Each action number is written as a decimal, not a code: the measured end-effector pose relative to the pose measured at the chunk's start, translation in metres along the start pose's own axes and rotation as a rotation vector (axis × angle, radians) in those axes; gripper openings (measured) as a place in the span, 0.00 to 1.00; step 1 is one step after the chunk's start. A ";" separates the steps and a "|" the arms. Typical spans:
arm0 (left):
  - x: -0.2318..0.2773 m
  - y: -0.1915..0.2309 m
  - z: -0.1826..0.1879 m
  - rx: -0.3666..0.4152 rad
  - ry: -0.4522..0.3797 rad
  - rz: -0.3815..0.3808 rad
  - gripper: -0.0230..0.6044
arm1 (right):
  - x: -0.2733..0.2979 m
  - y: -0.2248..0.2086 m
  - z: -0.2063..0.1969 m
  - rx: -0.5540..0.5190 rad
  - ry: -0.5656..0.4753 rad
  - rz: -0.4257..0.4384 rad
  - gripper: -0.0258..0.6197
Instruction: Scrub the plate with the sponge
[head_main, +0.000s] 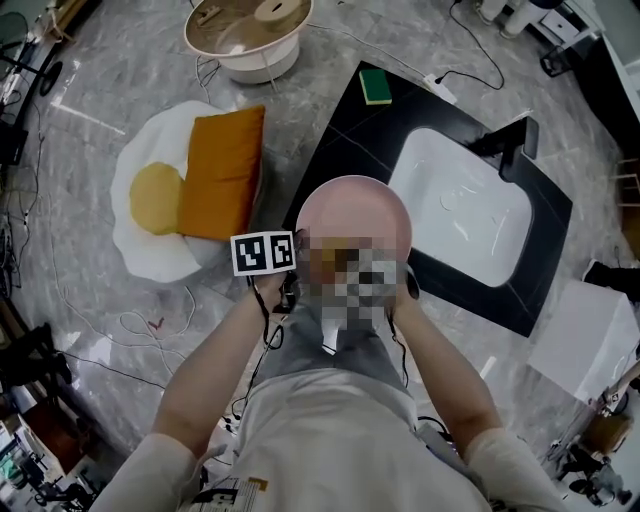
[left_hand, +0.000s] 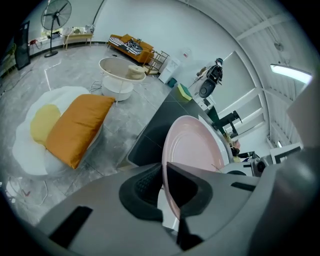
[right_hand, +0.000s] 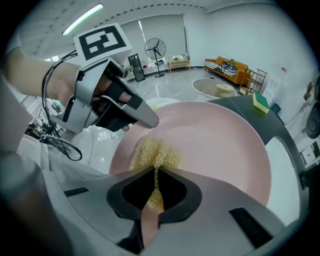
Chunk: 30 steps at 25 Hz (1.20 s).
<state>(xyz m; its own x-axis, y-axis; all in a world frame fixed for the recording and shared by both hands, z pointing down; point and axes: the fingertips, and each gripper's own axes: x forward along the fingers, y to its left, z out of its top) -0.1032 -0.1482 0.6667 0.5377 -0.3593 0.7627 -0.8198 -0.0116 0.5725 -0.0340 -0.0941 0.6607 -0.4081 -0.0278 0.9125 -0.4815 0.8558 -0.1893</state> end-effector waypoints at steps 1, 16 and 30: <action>0.000 0.000 0.000 -0.005 0.010 -0.013 0.08 | 0.001 -0.005 0.006 0.009 -0.017 0.009 0.11; -0.003 0.006 0.001 -0.100 -0.023 0.001 0.08 | -0.033 -0.129 0.005 0.100 -0.007 -0.297 0.11; -0.003 0.006 0.007 -0.049 -0.026 0.006 0.09 | -0.012 0.008 -0.027 -0.011 0.165 0.035 0.11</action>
<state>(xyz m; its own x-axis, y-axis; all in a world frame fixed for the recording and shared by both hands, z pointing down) -0.1114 -0.1535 0.6660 0.5271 -0.3830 0.7586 -0.8120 0.0363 0.5826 -0.0121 -0.0729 0.6577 -0.2914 0.0869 0.9526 -0.4605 0.8601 -0.2193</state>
